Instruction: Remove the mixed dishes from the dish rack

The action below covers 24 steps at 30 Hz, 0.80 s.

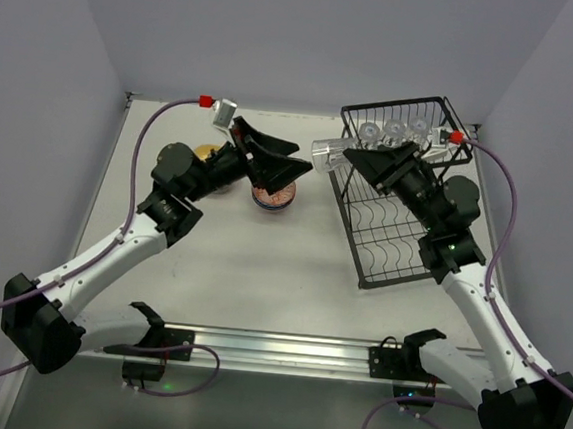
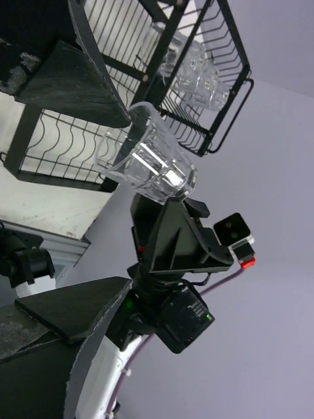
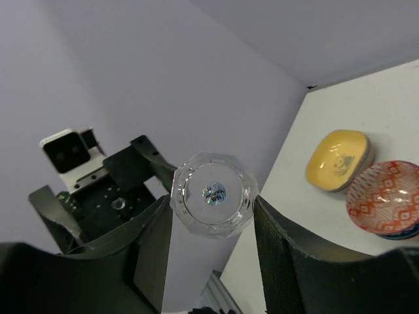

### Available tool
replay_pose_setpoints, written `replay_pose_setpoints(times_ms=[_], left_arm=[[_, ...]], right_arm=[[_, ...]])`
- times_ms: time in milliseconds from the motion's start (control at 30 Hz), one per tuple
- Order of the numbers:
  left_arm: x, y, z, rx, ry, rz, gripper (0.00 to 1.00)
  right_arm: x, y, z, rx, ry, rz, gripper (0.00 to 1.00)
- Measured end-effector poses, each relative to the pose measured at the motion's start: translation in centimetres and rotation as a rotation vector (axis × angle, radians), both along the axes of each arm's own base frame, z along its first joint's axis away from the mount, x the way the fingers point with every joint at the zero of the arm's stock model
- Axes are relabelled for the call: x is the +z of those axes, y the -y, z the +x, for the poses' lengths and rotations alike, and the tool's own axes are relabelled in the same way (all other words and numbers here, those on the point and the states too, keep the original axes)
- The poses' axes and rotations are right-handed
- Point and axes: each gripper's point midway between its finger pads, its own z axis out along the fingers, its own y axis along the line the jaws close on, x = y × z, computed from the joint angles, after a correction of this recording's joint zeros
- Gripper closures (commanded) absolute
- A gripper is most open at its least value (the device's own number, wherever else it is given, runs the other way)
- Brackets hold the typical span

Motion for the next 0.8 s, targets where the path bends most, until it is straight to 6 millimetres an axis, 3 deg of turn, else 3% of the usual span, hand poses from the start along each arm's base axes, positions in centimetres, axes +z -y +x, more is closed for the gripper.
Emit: replay_pose_setpoints(times_ms=[100, 267, 500, 600, 700, 733, 767, 800], left_arm=[[0.1, 0.8, 0.3, -0.038, -0.012, -0.026, 0.03], [0.2, 1.2, 0.2, -0.066, -0.032, -0.051, 0.08], [1.5, 1.7, -1.0, -0.148, -0.006, -0.106, 0.28], [1.0, 2.6, -1.1, -0.2, -0.025, -0.107, 0.42], [0.2, 3.3, -1.1, -0.236, -0.062, -0.102, 0.73], [0.0, 3.3, -1.1, -0.239, -0.066, -0.101, 0.93], [0.0, 3.4, -1.2, -0.243, -0.072, -0.101, 1.0], [0.2, 3.4, -1.3, -0.247, -0.047, -0.097, 1.0]], right_arm=[[0.4, -1.1, -1.2, 0.062, 0.027, 0.035, 1.0], [2.1, -1.1, -2.4, 0.088, 0.096, 0.081, 1.0], [3.8, -1.6, -3.3, 0.135, 0.158, 0.125, 1.0], [3.6, -2.2, -3.1, 0.153, 0.157, 0.131, 1.0], [3.4, -2.7, -3.1, 0.176, 0.158, 0.127, 1.0], [3.4, -2.9, -3.2, 0.185, 0.162, 0.128, 1.0], [3.3, -3.1, -3.3, 0.195, 0.164, 0.127, 1.0], [3.2, -3.2, -3.2, 0.194, 0.157, 0.127, 1.0]])
